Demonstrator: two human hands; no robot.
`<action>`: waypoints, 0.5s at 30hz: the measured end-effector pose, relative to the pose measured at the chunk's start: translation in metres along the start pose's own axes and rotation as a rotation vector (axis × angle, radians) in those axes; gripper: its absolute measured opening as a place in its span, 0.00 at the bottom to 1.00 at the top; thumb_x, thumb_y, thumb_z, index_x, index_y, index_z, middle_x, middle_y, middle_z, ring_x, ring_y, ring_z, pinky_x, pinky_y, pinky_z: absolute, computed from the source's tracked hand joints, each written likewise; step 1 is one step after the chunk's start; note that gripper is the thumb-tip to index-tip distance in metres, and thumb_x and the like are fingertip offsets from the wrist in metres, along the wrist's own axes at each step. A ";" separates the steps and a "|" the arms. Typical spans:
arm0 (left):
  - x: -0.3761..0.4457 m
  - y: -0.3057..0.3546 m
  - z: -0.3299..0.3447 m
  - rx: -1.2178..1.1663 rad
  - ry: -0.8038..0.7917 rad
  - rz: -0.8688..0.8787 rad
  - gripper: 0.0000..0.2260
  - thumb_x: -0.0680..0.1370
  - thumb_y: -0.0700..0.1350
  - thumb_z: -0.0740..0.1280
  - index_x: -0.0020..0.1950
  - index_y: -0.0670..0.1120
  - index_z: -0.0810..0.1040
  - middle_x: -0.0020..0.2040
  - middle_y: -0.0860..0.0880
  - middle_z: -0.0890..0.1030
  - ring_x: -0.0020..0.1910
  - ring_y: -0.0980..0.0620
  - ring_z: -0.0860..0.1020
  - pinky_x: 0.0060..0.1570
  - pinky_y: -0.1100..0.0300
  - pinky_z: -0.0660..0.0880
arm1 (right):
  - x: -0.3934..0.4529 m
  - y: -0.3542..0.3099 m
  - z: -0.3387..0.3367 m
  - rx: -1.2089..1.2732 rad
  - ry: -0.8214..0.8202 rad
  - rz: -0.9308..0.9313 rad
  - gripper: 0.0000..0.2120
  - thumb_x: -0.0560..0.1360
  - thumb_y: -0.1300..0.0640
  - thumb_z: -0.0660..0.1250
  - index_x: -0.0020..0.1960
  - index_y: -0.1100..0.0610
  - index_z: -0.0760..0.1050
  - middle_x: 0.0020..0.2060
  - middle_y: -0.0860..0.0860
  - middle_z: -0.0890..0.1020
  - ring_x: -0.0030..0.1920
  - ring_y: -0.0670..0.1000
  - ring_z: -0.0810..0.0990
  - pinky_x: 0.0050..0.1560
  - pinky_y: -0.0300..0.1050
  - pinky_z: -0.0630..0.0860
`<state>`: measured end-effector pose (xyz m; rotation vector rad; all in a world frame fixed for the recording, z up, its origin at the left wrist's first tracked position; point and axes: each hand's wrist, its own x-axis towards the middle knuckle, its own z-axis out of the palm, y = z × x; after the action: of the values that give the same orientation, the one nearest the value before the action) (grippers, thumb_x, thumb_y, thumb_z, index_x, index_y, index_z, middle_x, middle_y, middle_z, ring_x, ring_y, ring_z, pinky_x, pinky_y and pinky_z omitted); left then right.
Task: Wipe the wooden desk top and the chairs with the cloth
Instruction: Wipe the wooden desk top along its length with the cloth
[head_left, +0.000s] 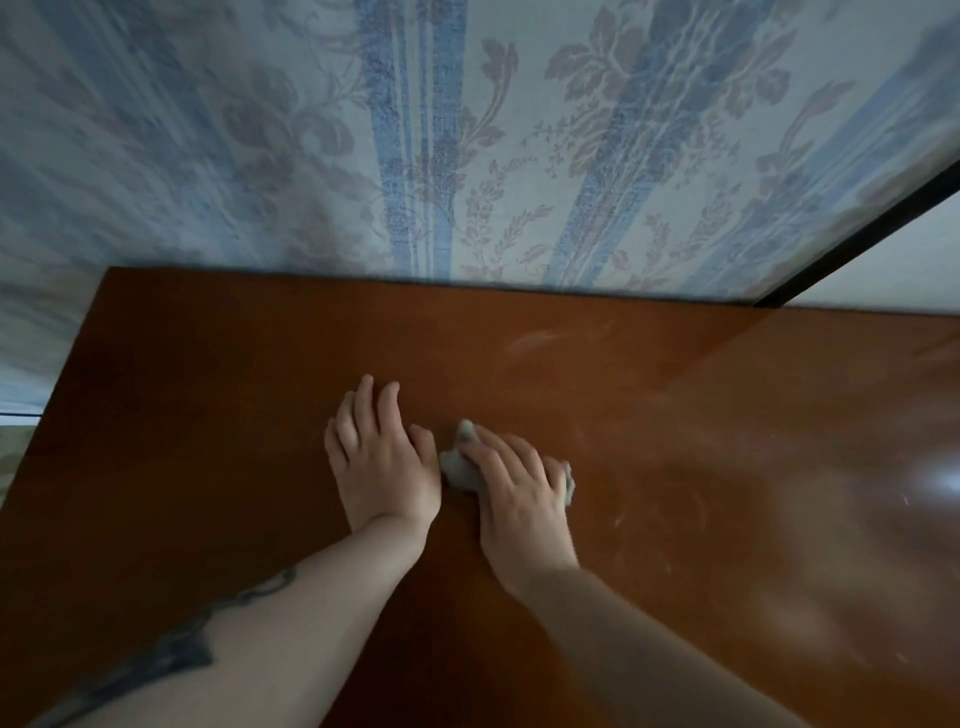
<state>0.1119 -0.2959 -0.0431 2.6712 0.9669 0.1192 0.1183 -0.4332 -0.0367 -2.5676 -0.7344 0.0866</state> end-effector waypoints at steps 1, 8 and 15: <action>0.000 0.000 0.001 0.003 0.011 0.003 0.21 0.77 0.48 0.62 0.71 0.48 0.68 0.74 0.46 0.65 0.73 0.46 0.59 0.72 0.45 0.57 | 0.016 0.010 -0.005 -0.028 -0.057 -0.085 0.23 0.75 0.62 0.65 0.68 0.47 0.69 0.69 0.42 0.71 0.69 0.48 0.65 0.67 0.52 0.62; 0.002 0.001 0.007 0.071 0.042 0.021 0.21 0.76 0.47 0.62 0.70 0.46 0.69 0.72 0.44 0.68 0.71 0.43 0.62 0.70 0.41 0.60 | 0.029 0.040 -0.007 -0.030 0.345 0.415 0.20 0.69 0.65 0.71 0.58 0.52 0.79 0.58 0.51 0.76 0.59 0.54 0.69 0.58 0.55 0.65; 0.002 0.001 0.005 0.084 0.036 0.024 0.21 0.75 0.46 0.64 0.68 0.46 0.69 0.72 0.44 0.68 0.71 0.43 0.62 0.70 0.41 0.60 | 0.069 0.014 -0.001 -0.042 0.060 -0.178 0.24 0.68 0.67 0.70 0.62 0.52 0.78 0.56 0.50 0.78 0.57 0.53 0.70 0.56 0.48 0.65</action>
<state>0.1148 -0.2972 -0.0480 2.7666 0.9714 0.1358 0.1843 -0.4086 -0.0381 -2.5199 -0.9464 -0.0634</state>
